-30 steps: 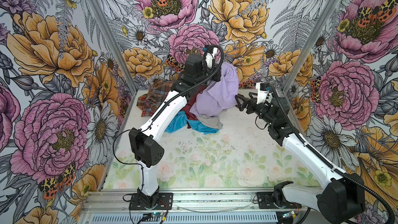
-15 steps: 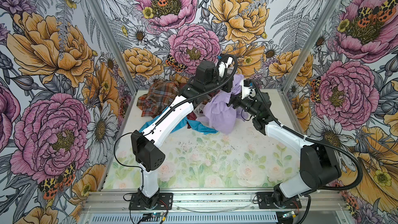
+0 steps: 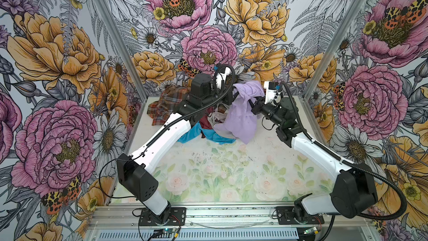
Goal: Pick out a specific cloth from the pile
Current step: 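Carry the lavender cloth toward the open table area nearer the right arm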
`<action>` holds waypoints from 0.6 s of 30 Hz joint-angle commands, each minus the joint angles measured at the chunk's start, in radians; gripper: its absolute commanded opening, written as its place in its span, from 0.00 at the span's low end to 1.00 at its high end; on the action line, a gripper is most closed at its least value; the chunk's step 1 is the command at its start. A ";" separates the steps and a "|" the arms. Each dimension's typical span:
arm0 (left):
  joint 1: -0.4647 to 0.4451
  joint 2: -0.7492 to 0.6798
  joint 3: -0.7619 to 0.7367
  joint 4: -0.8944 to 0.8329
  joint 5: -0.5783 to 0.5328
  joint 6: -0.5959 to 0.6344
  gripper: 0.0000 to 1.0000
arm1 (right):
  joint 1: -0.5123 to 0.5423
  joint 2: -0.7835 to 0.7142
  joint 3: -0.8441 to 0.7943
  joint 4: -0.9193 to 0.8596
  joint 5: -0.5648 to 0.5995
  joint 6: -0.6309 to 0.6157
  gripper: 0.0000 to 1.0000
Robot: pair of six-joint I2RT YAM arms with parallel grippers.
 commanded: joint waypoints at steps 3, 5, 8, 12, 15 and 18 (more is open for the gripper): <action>-0.010 -0.036 -0.084 0.089 -0.053 0.012 0.78 | -0.039 -0.140 0.096 -0.278 0.112 0.018 0.00; -0.028 -0.046 -0.114 0.090 -0.093 0.032 0.83 | -0.053 -0.176 0.112 -0.369 0.141 0.009 0.00; -0.046 -0.059 -0.154 0.090 -0.135 0.047 0.87 | -0.075 -0.239 0.116 -0.486 0.196 -0.012 0.00; -0.063 -0.098 -0.231 0.090 -0.187 0.068 0.92 | -0.096 -0.331 0.114 -0.635 0.280 -0.062 0.00; -0.062 -0.125 -0.266 0.052 -0.200 0.071 0.95 | -0.121 -0.405 0.097 -0.706 0.341 -0.087 0.00; -0.065 -0.150 -0.279 -0.025 -0.228 0.069 0.98 | -0.164 -0.462 0.076 -0.763 0.388 -0.100 0.00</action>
